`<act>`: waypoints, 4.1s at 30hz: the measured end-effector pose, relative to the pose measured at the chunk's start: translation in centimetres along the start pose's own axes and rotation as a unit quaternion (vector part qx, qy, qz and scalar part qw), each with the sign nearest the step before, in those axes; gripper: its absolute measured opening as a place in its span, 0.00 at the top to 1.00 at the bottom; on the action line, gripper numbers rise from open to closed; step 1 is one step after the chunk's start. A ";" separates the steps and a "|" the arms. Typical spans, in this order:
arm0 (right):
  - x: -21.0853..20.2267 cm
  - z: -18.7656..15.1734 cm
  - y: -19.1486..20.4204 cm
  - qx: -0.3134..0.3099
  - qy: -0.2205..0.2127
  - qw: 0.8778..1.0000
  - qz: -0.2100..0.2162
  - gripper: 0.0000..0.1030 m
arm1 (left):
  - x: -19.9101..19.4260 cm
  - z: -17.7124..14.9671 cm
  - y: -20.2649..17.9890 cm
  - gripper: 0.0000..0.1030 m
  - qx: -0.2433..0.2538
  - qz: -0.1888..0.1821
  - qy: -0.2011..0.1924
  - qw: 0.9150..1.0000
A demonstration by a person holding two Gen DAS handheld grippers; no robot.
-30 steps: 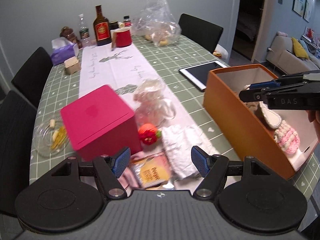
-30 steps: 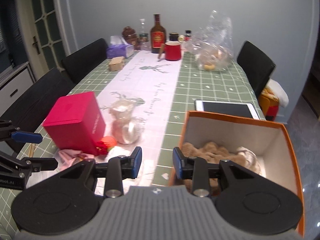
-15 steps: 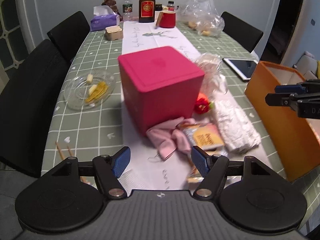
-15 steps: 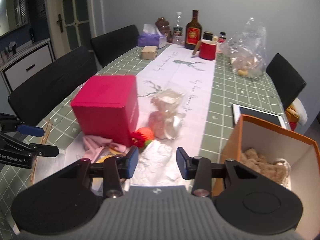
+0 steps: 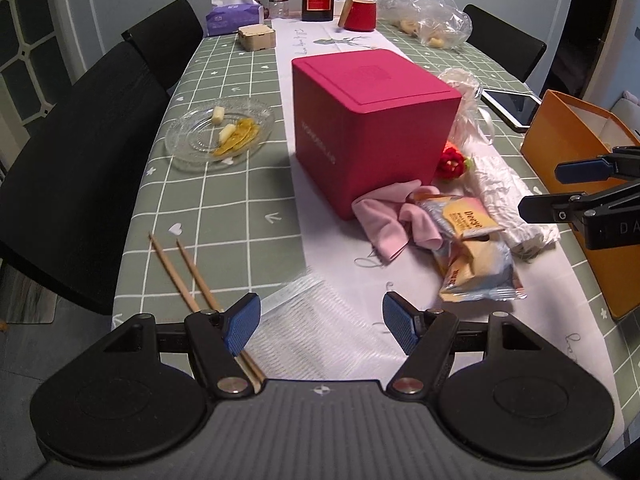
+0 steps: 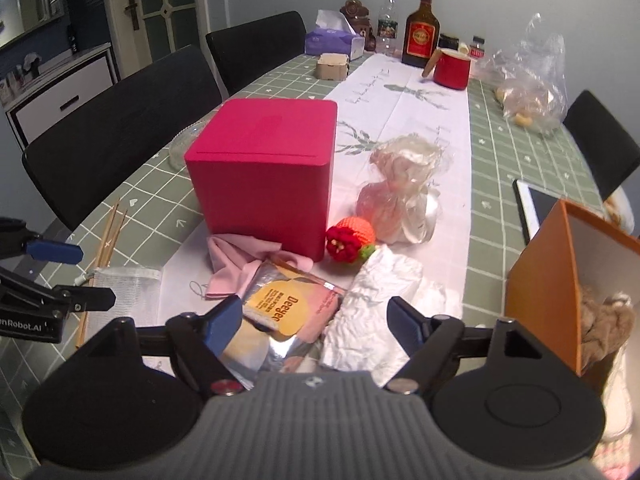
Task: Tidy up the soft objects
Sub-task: 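Move both tools back over the table toward the snack bag and plastic bag, then grasp the clear plastic bag with the left tool while the right tool grasps the Deeyee snack bag, then carry the plastic bag and snack bag over the orange box with both tools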
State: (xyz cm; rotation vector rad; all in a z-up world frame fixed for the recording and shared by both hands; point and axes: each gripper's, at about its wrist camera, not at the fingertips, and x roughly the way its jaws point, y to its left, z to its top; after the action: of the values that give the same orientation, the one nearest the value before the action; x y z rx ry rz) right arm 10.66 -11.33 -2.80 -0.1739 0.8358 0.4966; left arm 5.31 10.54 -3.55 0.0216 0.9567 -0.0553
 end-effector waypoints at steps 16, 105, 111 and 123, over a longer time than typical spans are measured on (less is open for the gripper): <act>4.0 -0.8 -0.1 0.086 0.020 0.996 0.013 0.11 | 3.4 -0.1 2.4 0.18 -0.044 0.002 0.038 0.998; 1.8 -0.3 -1.8 0.028 0.032 0.999 0.033 0.56 | -0.9 3.5 -2.8 1.00 -0.003 -0.065 -0.011 0.998; -0.3 0.2 -2.8 0.033 0.010 0.999 0.033 0.56 | -2.3 4.4 -3.0 1.00 -0.010 -0.074 -0.034 0.997; -5.1 0.0 -6.4 0.052 -0.035 0.998 0.020 0.57 | -4.5 6.8 -4.8 1.00 0.006 -0.089 -0.068 0.994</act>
State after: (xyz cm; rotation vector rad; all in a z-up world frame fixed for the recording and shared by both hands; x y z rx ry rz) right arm 10.86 -18.69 0.73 -0.0444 0.7947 0.4930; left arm 8.03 5.62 4.04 -0.0552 0.8203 -0.2241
